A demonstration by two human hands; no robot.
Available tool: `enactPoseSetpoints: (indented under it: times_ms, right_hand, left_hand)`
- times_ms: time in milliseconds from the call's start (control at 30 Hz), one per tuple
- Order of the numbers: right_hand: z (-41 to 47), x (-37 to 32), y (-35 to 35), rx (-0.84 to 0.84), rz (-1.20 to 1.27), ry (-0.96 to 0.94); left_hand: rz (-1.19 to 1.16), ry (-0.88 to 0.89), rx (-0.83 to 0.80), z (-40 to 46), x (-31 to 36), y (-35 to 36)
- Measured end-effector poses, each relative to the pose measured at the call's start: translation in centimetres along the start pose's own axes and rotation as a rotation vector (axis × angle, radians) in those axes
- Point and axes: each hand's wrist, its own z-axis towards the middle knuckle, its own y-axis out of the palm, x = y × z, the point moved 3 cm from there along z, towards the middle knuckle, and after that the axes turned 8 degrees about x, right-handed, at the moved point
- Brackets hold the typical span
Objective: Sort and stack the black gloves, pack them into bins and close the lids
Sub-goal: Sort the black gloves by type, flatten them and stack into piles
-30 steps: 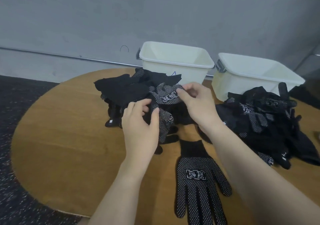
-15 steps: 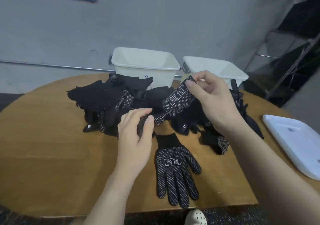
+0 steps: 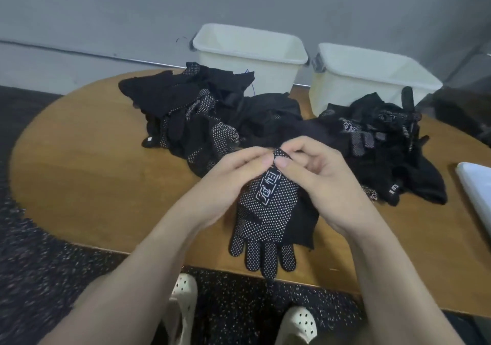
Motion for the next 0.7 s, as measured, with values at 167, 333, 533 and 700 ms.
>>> enactPoseSetpoints:
  times_ms: [167, 333, 533, 700]
  right_hand:
    - [0.0, 0.9, -0.8, -0.039, 0.012, 0.053]
    - [-0.9, 1.7, -2.4, -0.171, -0.112, 0.258]
    - [-1.7, 2.3, -4.5, -0.028, -0.037, 0.264]
    - [-2.3, 0.6, -3.5, 0.093, 0.092, 0.116]
  left_hand:
    - [0.018, 0.022, 0.05, -0.5, 0.0, -0.9]
    - [-0.011, 0.067, 0.219, -0.8, 0.0, -1.5]
    - [-0.052, 0.068, 0.309, -1.7, 0.3, -2.5]
    - [-0.047, 0.154, 0.151, -3.1, 0.8, -2.3]
